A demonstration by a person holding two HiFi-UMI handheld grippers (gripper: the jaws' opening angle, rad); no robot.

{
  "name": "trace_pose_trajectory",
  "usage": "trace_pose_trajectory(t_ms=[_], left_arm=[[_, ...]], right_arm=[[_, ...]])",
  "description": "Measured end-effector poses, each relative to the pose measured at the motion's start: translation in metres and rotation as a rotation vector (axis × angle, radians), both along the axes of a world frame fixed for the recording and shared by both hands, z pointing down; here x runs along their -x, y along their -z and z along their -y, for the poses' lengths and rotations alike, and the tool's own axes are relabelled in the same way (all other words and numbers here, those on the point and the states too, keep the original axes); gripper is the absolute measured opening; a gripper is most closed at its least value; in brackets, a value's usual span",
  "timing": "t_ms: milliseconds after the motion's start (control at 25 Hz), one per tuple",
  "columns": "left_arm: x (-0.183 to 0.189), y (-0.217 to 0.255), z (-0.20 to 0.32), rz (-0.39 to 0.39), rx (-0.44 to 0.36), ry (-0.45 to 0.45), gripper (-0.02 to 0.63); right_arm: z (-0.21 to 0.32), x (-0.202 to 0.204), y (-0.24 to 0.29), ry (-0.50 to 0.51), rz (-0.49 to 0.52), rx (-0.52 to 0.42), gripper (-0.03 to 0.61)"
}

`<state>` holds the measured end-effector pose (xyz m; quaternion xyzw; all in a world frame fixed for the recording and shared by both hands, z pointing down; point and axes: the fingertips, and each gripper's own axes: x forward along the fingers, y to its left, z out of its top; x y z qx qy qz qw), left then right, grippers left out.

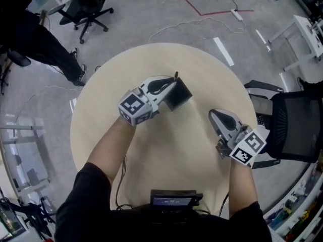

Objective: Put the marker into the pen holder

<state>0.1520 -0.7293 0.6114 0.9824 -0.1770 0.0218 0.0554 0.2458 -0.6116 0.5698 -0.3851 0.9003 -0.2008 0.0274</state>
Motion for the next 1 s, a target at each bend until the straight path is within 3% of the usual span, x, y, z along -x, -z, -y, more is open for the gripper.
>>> trace_pose_trajectory(t_ms=[120, 240, 360, 720, 800, 920, 1000], left_arm=[[-0.002, -0.010, 0.001, 0.024, 0.006, 0.000, 0.051], [-0.005, -0.015, -0.001, 0.033, 0.016, -0.007, 0.161], [0.002, -0.012, 0.002, 0.022, 0.025, 0.017, 0.213], [0.018, 0.012, -0.012, -0.031, 0.015, 0.039, 0.232], [0.025, 0.028, -0.020, -0.056, 0.012, 0.048, 0.181], [0.044, 0.050, -0.032, -0.075, 0.011, 0.073, 0.026], [0.057, 0.061, -0.042, -0.085, 0.037, 0.087, -0.003]], right_arm=[[0.000, -0.001, -0.004, 0.004, 0.000, 0.005, 0.003], [0.000, -0.002, -0.005, 0.004, 0.000, 0.011, 0.003], [0.000, -0.001, -0.003, 0.002, 0.000, 0.015, 0.003], [-0.012, -0.006, 0.003, -0.012, -0.001, 0.002, 0.003], [-0.015, -0.007, 0.013, -0.018, -0.002, -0.008, 0.003], [-0.019, -0.004, 0.028, -0.028, -0.006, -0.019, 0.003], [-0.025, -0.002, 0.036, -0.031, -0.013, -0.021, 0.003]])
